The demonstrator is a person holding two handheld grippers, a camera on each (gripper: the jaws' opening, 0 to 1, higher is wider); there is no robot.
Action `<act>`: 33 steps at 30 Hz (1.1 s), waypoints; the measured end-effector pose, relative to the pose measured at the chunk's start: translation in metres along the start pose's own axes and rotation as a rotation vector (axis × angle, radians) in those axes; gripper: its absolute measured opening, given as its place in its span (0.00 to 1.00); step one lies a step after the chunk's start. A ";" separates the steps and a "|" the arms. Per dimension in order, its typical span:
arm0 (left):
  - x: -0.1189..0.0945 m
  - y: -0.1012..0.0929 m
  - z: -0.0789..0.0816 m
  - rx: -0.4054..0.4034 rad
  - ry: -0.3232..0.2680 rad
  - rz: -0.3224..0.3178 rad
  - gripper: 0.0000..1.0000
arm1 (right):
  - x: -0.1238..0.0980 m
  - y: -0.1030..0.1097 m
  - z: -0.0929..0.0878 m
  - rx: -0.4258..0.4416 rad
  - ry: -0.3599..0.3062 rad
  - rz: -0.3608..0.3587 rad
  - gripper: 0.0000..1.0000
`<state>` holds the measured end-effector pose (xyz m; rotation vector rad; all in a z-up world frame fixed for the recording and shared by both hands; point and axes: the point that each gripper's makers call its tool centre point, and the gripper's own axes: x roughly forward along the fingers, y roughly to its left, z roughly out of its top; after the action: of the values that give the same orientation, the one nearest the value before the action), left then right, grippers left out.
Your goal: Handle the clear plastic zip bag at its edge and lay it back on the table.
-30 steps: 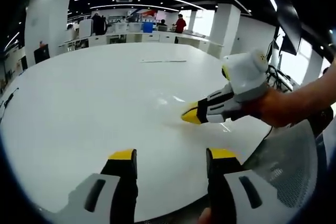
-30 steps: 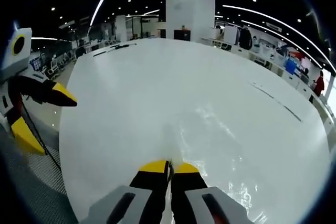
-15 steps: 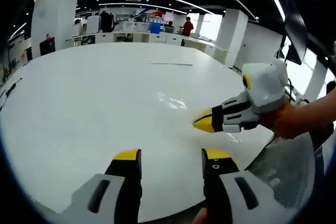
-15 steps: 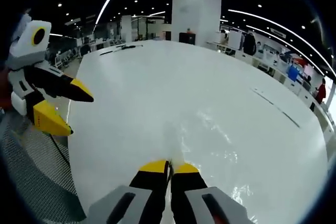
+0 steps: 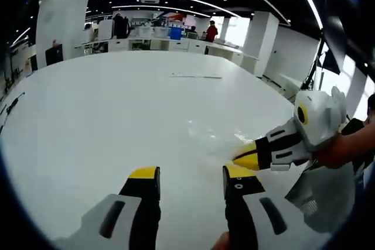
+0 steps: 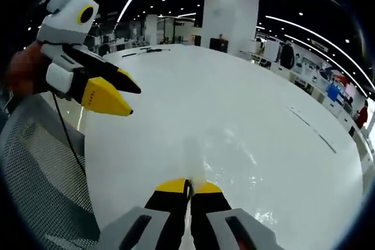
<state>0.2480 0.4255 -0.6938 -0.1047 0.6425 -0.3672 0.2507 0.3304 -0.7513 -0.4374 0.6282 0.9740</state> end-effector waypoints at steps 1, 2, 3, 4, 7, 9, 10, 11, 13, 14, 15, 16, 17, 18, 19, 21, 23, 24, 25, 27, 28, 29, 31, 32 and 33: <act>0.001 0.002 0.000 0.000 0.002 0.002 0.42 | -0.001 0.002 0.001 -0.006 0.000 0.003 0.00; 0.001 0.006 0.001 -0.004 0.003 0.006 0.41 | -0.001 0.004 0.001 -0.015 -0.001 0.007 0.00; 0.002 0.007 0.001 -0.004 0.005 0.010 0.40 | -0.001 0.005 0.002 -0.022 0.000 0.010 0.00; 0.006 0.008 0.000 0.002 0.010 0.016 0.40 | -0.001 0.008 0.002 -0.051 0.006 0.018 0.00; 0.010 0.013 0.001 -0.002 0.017 0.015 0.40 | -0.002 0.016 0.002 -0.091 0.010 0.036 0.00; 0.013 0.011 0.003 0.002 0.022 0.017 0.39 | -0.003 0.019 0.003 -0.100 0.010 0.040 0.00; 0.014 0.012 0.004 -0.001 0.023 0.018 0.38 | -0.003 0.020 0.003 -0.101 0.009 0.043 0.00; 0.016 0.014 0.005 -0.004 0.025 0.018 0.38 | -0.003 0.021 0.004 -0.104 0.008 0.047 0.00; 0.021 0.020 0.008 -0.011 0.027 0.022 0.37 | -0.002 0.024 0.004 -0.120 0.007 0.055 0.00; 0.023 0.020 0.009 -0.017 0.029 0.024 0.37 | -0.002 0.024 0.004 -0.122 0.007 0.056 0.00; 0.025 0.020 0.010 -0.025 0.028 0.021 0.37 | -0.002 0.027 0.004 -0.133 0.007 0.060 0.00; 0.027 0.021 0.011 -0.029 0.032 0.022 0.37 | -0.002 0.028 0.004 -0.136 0.007 0.062 0.00; 0.029 0.024 0.012 -0.036 0.033 0.030 0.37 | -0.002 0.031 0.005 -0.162 0.007 0.060 0.00; 0.031 0.026 0.012 -0.044 0.034 0.034 0.37 | -0.003 0.033 0.005 -0.179 0.009 0.061 0.00; 0.033 0.028 0.013 -0.059 0.038 0.037 0.37 | -0.005 0.037 0.006 -0.187 0.009 0.070 0.00; 0.037 0.030 0.016 -0.068 0.038 0.036 0.36 | -0.006 0.041 0.008 -0.206 0.003 0.080 0.00; 0.040 0.032 0.016 -0.060 0.047 0.038 0.35 | -0.008 0.045 0.009 -0.219 0.002 0.085 0.00; 0.039 0.029 0.016 -0.058 0.052 0.039 0.34 | -0.010 0.048 0.010 -0.233 0.001 0.089 0.00; 0.040 0.028 0.016 -0.062 0.056 0.036 0.34 | -0.012 0.050 0.010 -0.253 0.003 0.089 0.00; 0.043 0.027 0.013 -0.082 0.068 0.027 0.37 | -0.012 0.054 0.008 -0.285 0.015 0.094 0.00; 0.046 0.027 0.011 -0.089 0.078 0.022 0.37 | -0.013 0.057 0.007 -0.286 0.014 0.103 0.00; 0.048 0.027 0.009 -0.087 0.087 0.026 0.37 | -0.014 0.058 0.008 -0.292 0.013 0.105 0.00; 0.050 0.026 0.007 -0.090 0.094 0.025 0.37 | -0.015 0.061 0.008 -0.309 0.014 0.109 0.00; 0.053 0.026 0.004 -0.096 0.107 0.022 0.36 | -0.016 0.063 0.008 -0.315 0.013 0.113 0.00; 0.054 0.026 0.002 -0.094 0.116 0.023 0.36 | -0.017 0.064 0.009 -0.323 0.010 0.113 0.00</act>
<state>0.2968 0.4296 -0.7283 -0.1668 0.7754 -0.3229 0.1912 0.3573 -0.7373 -0.6984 0.5097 1.1879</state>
